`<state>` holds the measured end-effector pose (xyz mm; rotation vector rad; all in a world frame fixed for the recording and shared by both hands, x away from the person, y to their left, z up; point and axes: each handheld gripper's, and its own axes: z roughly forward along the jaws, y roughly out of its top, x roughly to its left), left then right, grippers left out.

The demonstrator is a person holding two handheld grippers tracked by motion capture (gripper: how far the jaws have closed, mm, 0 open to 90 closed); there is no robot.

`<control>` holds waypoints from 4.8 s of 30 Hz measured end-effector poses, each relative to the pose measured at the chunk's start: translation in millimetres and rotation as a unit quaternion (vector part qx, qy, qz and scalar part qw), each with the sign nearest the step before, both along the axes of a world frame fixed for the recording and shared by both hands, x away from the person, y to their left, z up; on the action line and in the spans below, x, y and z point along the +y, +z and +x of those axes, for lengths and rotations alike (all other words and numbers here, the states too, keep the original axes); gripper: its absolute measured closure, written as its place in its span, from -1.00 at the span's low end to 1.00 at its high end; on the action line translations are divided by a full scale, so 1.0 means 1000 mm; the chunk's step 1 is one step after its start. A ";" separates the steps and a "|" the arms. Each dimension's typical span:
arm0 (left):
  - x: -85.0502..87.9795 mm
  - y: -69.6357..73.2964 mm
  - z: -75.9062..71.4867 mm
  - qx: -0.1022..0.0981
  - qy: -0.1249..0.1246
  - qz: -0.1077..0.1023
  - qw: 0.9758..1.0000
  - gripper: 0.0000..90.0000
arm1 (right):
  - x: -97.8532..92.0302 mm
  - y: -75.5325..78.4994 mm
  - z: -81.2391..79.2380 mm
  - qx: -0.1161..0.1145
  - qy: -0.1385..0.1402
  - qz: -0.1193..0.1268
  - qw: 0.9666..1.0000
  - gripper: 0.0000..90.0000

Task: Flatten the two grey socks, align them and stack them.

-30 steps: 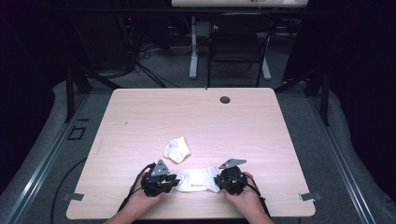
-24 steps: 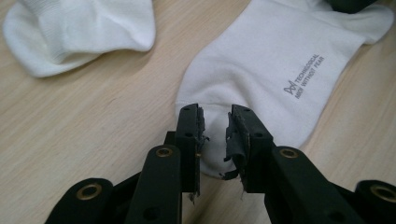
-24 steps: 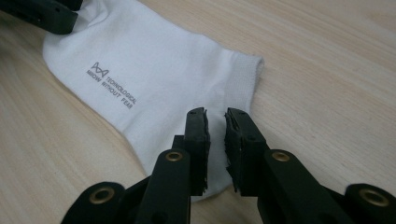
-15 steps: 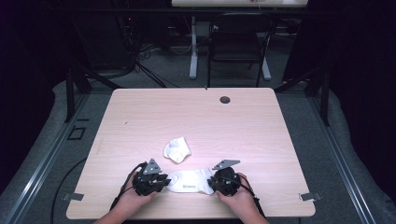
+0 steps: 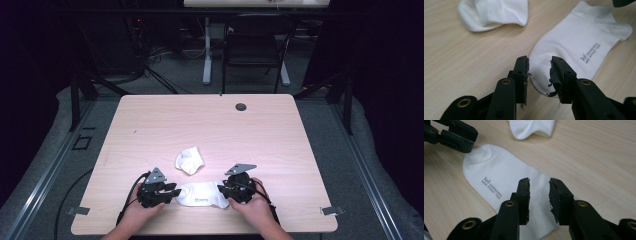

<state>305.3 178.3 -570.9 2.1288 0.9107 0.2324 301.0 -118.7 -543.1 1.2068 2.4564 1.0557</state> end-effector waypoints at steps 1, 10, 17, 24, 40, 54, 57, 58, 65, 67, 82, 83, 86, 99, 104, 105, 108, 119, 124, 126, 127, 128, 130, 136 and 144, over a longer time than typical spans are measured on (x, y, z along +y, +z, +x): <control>0.003 0.002 0.001 -0.002 0.007 -0.001 1.000 0.46 | 0.001 0.003 0.003 -0.005 -0.002 0.000 1.000 0.50; 0.017 0.004 0.009 -0.016 0.040 -0.008 0.999 0.36 | 0.015 0.006 0.016 -0.018 0.003 -0.001 1.000 0.50; 0.027 0.004 0.017 -0.017 0.068 -0.013 0.997 0.33 | 0.031 0.004 0.030 -0.013 0.018 -0.012 1.000 0.40; 0.030 0.003 0.019 -0.014 0.070 -0.013 0.997 0.32 | 0.039 0.002 0.039 -0.008 0.025 -0.020 0.999 0.35; 0.029 0.001 0.020 -0.017 0.069 -0.012 0.997 0.27 | 0.067 0.009 0.065 -0.019 0.029 -0.016 0.999 0.34; 0.026 -0.001 0.020 -0.014 0.062 -0.008 0.998 0.26 | 0.104 -0.004 0.082 -0.009 0.029 -0.019 0.999 0.49; 0.025 -0.001 0.020 -0.018 0.065 -0.006 0.998 0.26 | 0.114 -0.008 0.086 -0.003 0.038 -0.026 0.999 0.46; 0.025 -0.001 0.020 -0.018 0.065 -0.006 0.998 0.26 | 0.114 -0.008 0.086 -0.003 0.038 -0.026 0.999 0.46; 0.026 -0.001 0.020 -0.018 0.063 -0.013 0.998 0.26 | 0.128 -0.017 0.089 -0.006 0.044 -0.050 0.998 0.42; 0.027 0.000 0.020 -0.014 0.063 -0.014 0.998 0.26 | 0.130 -0.020 0.089 -0.008 0.048 -0.066 0.997 0.42; 0.027 -0.001 0.021 -0.015 0.061 -0.009 0.998 0.26 | 0.133 -0.023 0.087 -0.016 0.043 -0.094 0.995 0.79; 0.027 -0.001 0.021 -0.015 0.062 -0.009 0.998 0.26 | 0.132 -0.022 0.086 -0.017 0.043 -0.093 0.995 0.84; 0.027 -0.001 0.021 -0.014 0.062 -0.010 0.998 0.26 | 0.132 -0.021 0.085 -0.014 0.041 -0.086 0.995 0.88; 0.026 0.002 0.024 -0.017 0.062 -0.012 0.998 0.30 | 0.116 -0.002 0.079 0.005 0.019 -0.011 1.000 0.91; 0.020 0.010 0.029 -0.021 0.058 -0.013 0.998 0.32 | 0.098 0.010 0.080 0.000 0.002 0.008 1.000 0.91; 0.019 0.011 0.031 -0.021 0.056 -0.012 0.998 0.32 | 0.098 0.010 0.080 0.000 0.002 0.008 1.000 0.91; 0.013 0.015 0.039 -0.027 0.052 0.000 0.998 0.34 | 0.088 0.014 0.081 -0.001 -0.011 0.018 1.000 0.91; -0.014 0.007 0.074 -0.015 0.060 0.004 0.998 0.28 | 0.055 0.013 0.085 0.004 -0.045 0.033 0.998 0.91; -0.020 0.003 0.078 -0.012 0.057 0.010 0.998 0.27 | 0.047 0.010 0.085 0.008 -0.051 0.035 0.998 0.91; -0.023 -0.001 0.079 -0.011 0.058 0.014 0.998 0.28 | 0.045 0.009 0.085 0.009 -0.054 0.036 0.998 0.90; -0.023 -0.004 0.081 -0.005 0.059 0.018 0.998 0.27 | 0.041 0.007 0.085 0.010 -0.056 0.036 0.998 0.90; -0.023 -0.004 0.081 -0.005 0.059 0.018 0.998 0.27 | 0.040 0.006 0.085 0.010 -0.058 0.036 0.998 0.90; -0.023 -0.006 0.082 0.000 0.058 0.016 0.998 0.26 | 0.038 0.006 0.085 0.012 -0.058 0.033 0.998 0.90; -0.023 -0.009 0.083 -0.005 0.060 0.014 0.998 0.26 | 0.026 -0.002 0.086 0.019 -0.071 0.034 0.997 0.90; -0.023 -0.010 0.081 -0.004 0.058 0.012 0.998 0.26 | 0.011 -0.013 0.086 0.032 -0.092 0.032 0.995 0.83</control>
